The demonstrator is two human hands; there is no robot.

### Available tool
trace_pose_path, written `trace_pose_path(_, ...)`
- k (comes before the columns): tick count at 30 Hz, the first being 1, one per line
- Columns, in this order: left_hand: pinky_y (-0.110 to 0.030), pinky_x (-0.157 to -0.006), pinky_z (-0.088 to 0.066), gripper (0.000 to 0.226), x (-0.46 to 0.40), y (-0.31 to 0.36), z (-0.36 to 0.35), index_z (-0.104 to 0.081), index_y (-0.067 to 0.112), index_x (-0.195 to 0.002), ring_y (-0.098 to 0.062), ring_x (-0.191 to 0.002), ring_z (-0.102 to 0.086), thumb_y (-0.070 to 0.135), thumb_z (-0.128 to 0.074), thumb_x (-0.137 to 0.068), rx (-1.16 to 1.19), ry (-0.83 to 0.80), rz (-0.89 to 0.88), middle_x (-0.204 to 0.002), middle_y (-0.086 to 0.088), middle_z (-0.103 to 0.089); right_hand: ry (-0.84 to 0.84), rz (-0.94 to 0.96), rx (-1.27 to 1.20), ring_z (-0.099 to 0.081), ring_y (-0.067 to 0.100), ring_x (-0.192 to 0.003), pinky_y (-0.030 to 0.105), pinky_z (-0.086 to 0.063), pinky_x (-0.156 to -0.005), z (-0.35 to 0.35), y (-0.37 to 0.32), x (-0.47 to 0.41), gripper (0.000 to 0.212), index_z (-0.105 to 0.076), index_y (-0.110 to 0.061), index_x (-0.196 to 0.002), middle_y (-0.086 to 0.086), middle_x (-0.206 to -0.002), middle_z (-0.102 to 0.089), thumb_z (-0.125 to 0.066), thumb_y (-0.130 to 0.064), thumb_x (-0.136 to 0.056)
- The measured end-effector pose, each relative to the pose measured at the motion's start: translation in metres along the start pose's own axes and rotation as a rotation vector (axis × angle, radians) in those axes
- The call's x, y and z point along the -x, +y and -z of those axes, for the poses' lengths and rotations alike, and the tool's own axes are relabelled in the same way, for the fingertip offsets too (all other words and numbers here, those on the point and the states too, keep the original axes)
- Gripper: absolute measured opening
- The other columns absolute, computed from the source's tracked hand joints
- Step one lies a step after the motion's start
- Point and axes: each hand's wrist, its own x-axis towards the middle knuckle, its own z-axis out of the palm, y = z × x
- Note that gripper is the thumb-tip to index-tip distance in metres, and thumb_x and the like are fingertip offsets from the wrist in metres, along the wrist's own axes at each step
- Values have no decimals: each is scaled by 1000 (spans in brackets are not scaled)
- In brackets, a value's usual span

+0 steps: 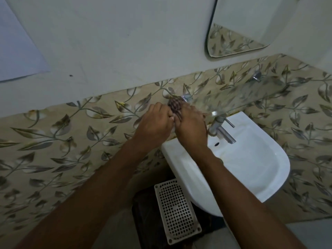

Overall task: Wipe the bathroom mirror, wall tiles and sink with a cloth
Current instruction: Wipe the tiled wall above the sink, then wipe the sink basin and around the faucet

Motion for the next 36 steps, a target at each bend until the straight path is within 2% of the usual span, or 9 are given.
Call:
trace_pose_path(3, -42, -82, -41, 13, -2, 3, 1, -54, 10, -103, -26, -95, -47, 16, -49, -93, 75, 17, 52, -101, -10, -55, -67, 84, -70, -52, 27, -129, 46, -38, -110, -3, 5, -2, 53, -51, -13, -140, 9, -138, -59, -36, -45, -101)
trace_pose_path(10, -44, -82, -46, 24, 15, -8, -3, -57, 11, -109, -27, -95, -50, 27, -44, -97, 70, 43, 40, -103, -8, -55, -45, -163, -44, -30, 35, -147, 48, -18, -123, 16, 42, -20, 57, -39, -9, -151, 16, -154, -43, -47, -40, -103)
trace_pose_path(16, -36, -81, -42, 17, 29, -10, -9, -56, 8, -107, -22, -96, -46, 20, -56, -95, 101, 58, 117, -102, -9, -53, -157, 105, -226, -33, 26, -147, 44, -22, -124, 13, 5, 33, 54, -39, -8, -151, 13, -156, -41, -54, -25, -102)
trace_pose_path(19, -25, -84, -33, 23, 36, -8, -12, -58, 13, -114, -17, -101, -45, 22, -62, -93, 134, 44, 138, -104, -1, -49, -158, -13, -421, -37, 24, -145, 36, -32, -118, 22, 22, 45, 63, -38, -9, -152, 11, -156, -42, -65, -18, -96)
trace_pose_path(22, -23, -85, -32, 23, 48, -3, -13, -59, 14, -114, -12, -99, -43, 25, -57, -94, 175, 81, 103, -104, 1, -48, 16, -212, -496, -54, 23, -132, 32, -45, -106, 39, 48, 55, 52, -41, -17, -152, 8, -145, -57, -54, -29, -103)
trace_pose_path(29, -8, -80, -35, 14, 129, 19, -52, -56, 32, -106, 3, -94, -46, 21, -59, -97, 428, -91, 370, -99, 20, -51, 94, -444, -666, -64, 5, -63, 23, -55, -61, 35, 88, 108, 36, -62, -24, -136, 3, -74, -71, -58, -33, -101)
trace_pose_path(32, -20, -78, -47, 19, 139, 26, -80, -60, 31, -113, -3, -94, -56, 23, -61, -96, 487, -189, 442, -101, 13, -58, -26, -511, -669, -64, 0, -81, 4, -46, -67, 12, 101, 121, 30, -67, -19, -130, -3, -91, -73, -54, -28, -104)
trace_pose_path(34, -8, -75, -43, 22, 136, 33, -91, -60, 29, -116, -2, -93, -55, 21, -61, -97, 518, -225, 432, -102, 9, -57, -100, -525, -623, -64, 6, -94, -4, -39, -68, 3, 105, 121, 32, -69, -15, -127, -7, -103, -71, -51, -29, -105)
trace_pose_path(36, -3, -74, -40, 23, 131, 39, -98, -58, 28, -120, -4, -95, -53, 22, -59, -98, 529, -272, 414, -104, 7, -56, -163, -567, -588, -58, 4, -79, -2, -38, -62, -5, 110, 118, 32, -72, -13, -103, -13, -88, -63, -46, -31, -106)
